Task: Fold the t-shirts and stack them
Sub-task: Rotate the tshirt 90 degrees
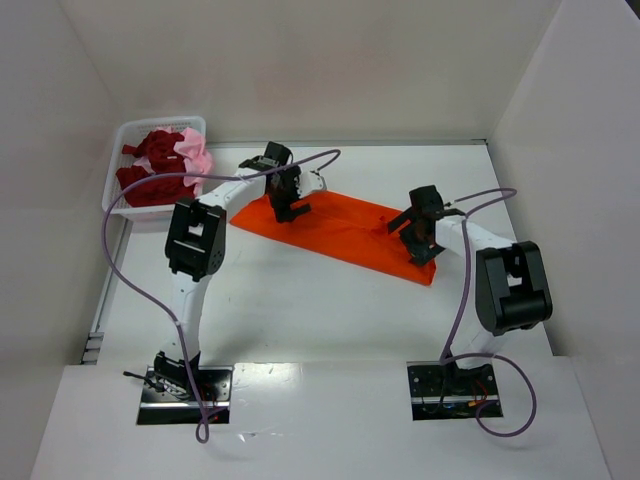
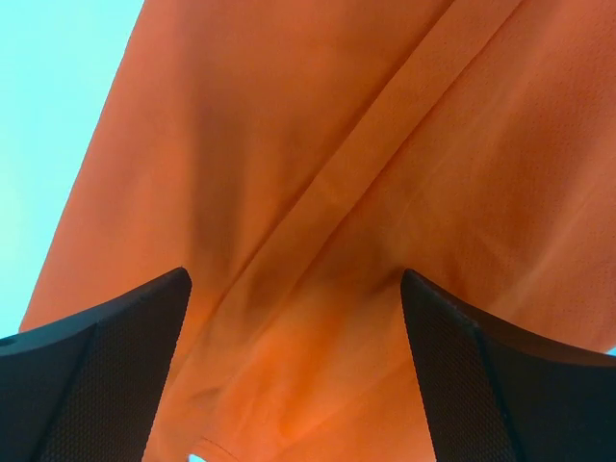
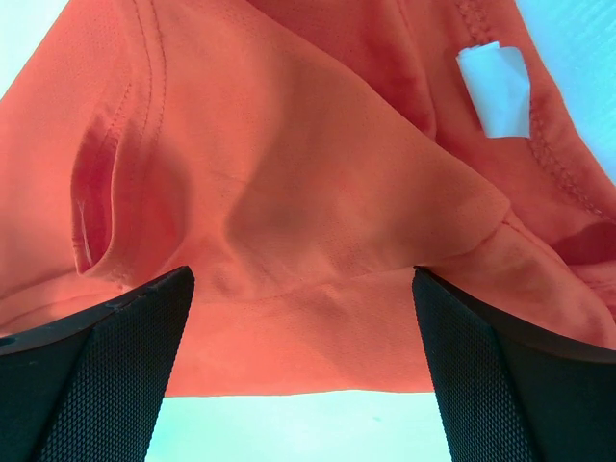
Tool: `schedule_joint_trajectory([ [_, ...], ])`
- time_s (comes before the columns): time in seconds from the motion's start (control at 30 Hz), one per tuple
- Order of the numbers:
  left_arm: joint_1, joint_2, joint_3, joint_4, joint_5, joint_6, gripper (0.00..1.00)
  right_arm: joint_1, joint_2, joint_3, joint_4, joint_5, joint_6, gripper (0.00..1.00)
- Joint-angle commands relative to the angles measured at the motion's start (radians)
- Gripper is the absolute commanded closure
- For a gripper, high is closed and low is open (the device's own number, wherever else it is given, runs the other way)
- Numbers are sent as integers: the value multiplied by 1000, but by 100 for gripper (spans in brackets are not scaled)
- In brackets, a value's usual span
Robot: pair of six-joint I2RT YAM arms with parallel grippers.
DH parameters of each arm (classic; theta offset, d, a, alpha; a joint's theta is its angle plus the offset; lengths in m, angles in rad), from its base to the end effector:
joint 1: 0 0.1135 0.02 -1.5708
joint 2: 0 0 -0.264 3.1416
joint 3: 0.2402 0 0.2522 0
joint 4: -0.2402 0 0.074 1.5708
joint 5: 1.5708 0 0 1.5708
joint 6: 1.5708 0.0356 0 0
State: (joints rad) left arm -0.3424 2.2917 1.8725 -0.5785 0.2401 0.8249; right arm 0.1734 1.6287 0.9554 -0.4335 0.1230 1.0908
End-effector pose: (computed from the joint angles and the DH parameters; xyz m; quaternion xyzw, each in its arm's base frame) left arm 0.4694 -0.1763 0.1757 0.5530 0.7760 -0.0445 0.2999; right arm 0.3092 0.0497 0.1734 0.4428 0.8647 0.0873 0.2205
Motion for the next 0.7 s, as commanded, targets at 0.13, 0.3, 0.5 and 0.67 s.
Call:
schedule_joint_trajectory([
  [0.13, -12, 49, -4, -7, 48, 82, 3, -9, -26, -18, 15, 12, -6, 0],
  [0.3, -12, 37, -55, -30, 48, 59, 3, -9, 39, -18, 27, 23, 3, 0],
  [0.5, -12, -17, -119, -61, 57, 11, 2, -9, 137, 77, 7, 87, 3, 0],
  [0.67, -21, -70, -180, -93, 57, -9, 2, -9, 201, 178, -28, 96, 3, 0],
])
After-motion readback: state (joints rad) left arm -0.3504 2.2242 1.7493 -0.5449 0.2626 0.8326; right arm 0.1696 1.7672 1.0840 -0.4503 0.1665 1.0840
